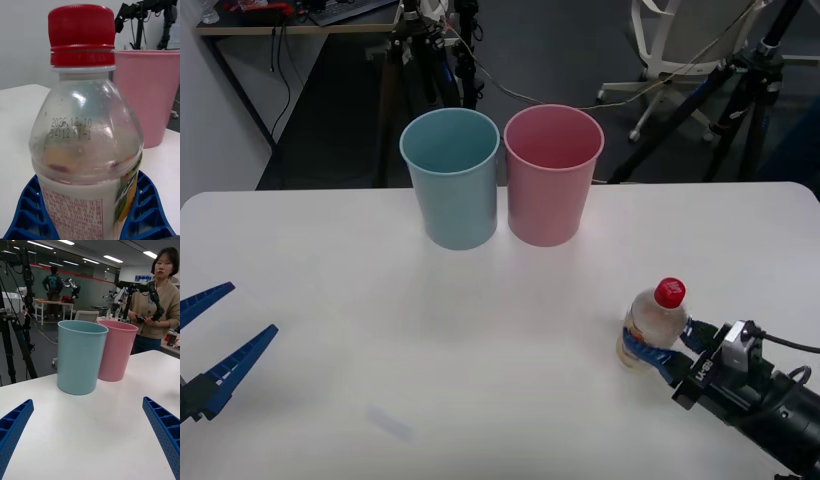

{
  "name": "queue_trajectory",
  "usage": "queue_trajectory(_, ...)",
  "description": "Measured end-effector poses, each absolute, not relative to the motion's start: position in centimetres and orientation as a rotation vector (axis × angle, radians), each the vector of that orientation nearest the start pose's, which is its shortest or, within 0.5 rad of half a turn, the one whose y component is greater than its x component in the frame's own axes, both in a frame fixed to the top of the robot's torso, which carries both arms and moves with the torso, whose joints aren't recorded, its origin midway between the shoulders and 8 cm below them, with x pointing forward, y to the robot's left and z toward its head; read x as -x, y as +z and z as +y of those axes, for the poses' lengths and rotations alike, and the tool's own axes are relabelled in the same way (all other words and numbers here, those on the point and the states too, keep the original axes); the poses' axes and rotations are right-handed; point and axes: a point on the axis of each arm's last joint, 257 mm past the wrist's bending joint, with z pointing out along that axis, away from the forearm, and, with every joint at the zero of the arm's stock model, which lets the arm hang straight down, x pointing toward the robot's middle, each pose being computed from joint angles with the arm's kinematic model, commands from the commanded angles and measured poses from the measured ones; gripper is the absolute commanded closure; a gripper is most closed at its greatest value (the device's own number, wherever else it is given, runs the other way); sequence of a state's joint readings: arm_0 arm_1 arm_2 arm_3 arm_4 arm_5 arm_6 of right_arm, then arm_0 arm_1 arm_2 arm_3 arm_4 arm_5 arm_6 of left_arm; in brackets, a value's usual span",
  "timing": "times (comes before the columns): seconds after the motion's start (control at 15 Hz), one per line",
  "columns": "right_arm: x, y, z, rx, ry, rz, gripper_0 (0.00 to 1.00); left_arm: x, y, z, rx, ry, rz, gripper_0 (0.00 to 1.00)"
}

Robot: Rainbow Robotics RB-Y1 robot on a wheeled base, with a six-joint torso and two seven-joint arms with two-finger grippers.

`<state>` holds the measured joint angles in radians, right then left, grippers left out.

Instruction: Grasp the object on the table and drop it into the matching bin: aluminum can to the light blue bin, PET bottle to the pink bin.

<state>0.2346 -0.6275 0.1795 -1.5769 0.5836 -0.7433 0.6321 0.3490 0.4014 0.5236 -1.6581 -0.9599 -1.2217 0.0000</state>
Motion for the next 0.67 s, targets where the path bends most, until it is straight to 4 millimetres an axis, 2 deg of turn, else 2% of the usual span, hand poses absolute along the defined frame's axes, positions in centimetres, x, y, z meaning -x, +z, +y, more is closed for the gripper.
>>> queue_trajectory(0.4,-41.4,-23.1,-25.2,0.541,0.384,1.460,1.00,-34.2,-16.9,33.0,-0.465,-0.567,1.441,0.00)
queue_trajectory(0.67,-41.4,-21.6,-26.5,0.514,0.369,1.452,1.00,-34.2,-16.9,33.0,-0.465,-0.567,1.441,0.00)
